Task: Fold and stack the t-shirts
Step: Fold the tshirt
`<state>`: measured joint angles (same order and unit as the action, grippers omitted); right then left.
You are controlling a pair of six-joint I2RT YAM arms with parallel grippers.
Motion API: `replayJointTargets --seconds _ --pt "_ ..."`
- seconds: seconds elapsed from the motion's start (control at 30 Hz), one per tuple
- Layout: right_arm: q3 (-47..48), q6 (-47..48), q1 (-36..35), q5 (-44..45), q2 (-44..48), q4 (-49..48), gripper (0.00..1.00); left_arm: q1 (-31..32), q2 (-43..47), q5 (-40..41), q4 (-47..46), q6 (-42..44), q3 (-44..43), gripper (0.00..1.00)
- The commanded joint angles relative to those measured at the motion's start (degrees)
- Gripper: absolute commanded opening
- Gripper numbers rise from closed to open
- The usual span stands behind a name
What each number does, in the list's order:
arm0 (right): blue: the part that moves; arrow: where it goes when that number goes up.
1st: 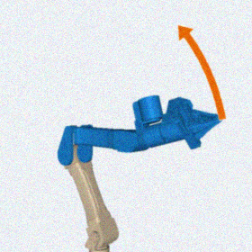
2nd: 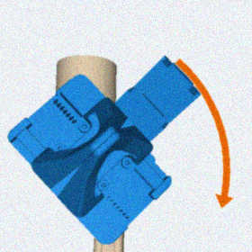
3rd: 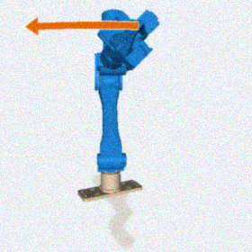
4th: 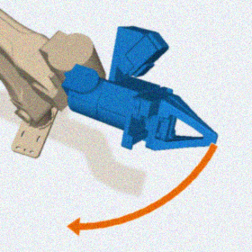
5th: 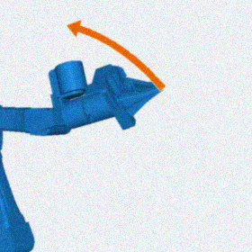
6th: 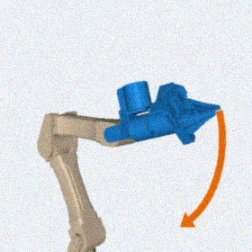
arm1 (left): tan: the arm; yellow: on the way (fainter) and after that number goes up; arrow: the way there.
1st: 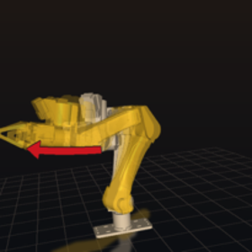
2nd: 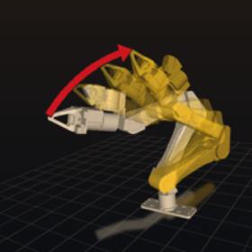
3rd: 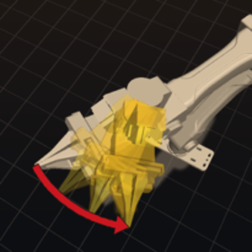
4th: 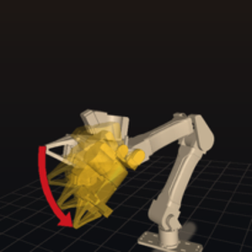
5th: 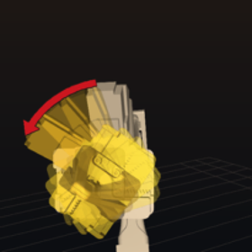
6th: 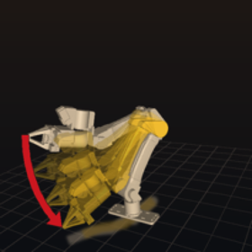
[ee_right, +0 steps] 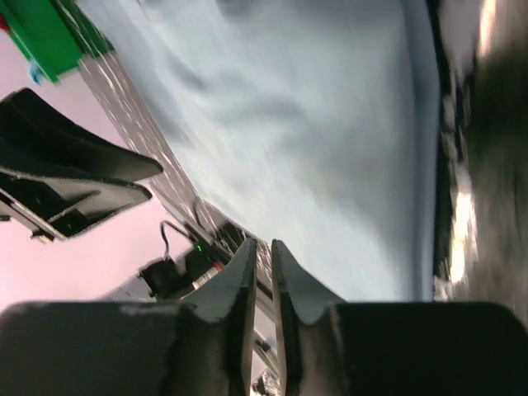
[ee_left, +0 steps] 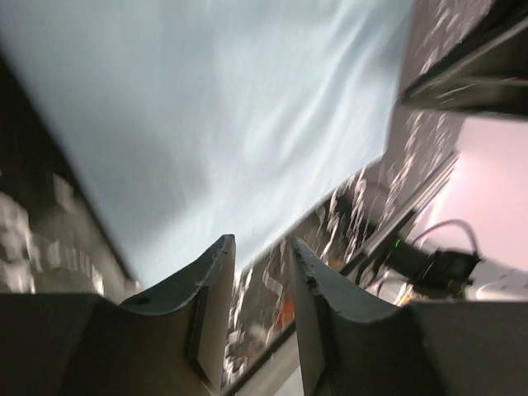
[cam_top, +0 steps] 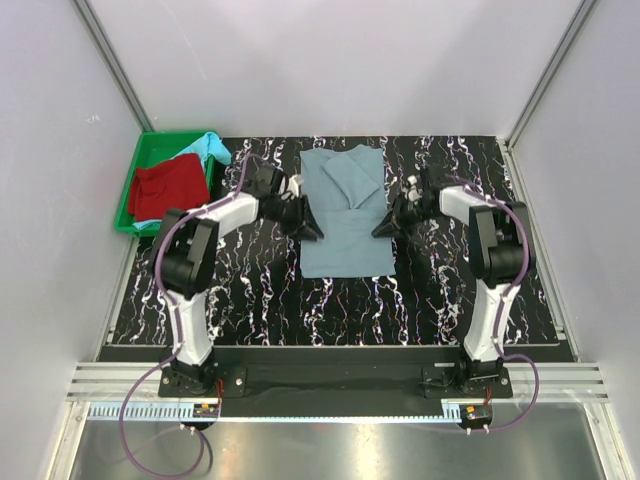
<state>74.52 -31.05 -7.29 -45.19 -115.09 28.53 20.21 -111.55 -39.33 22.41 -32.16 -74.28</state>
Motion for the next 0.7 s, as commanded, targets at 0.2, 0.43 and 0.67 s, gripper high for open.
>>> replayJointTargets --seconds 0.2,0.43,0.67 --pt "21.52 -6.74 1.13 -2.53 -15.51 -3.93 0.14 -4.29 -15.01 -4.79 -9.75 -6.51 -12.29 0.34" --pt "28.83 -7.8 5.79 -3.67 -24.73 -4.37 0.14 -6.93 -20.55 -5.76 -11.6 -7.39 -16.86 0.34" --pt "33.14 -7.71 10.19 -5.08 -27.56 -3.93 0.15 -6.94 -19.33 -7.43 -11.96 -7.83 -16.69 0.36"
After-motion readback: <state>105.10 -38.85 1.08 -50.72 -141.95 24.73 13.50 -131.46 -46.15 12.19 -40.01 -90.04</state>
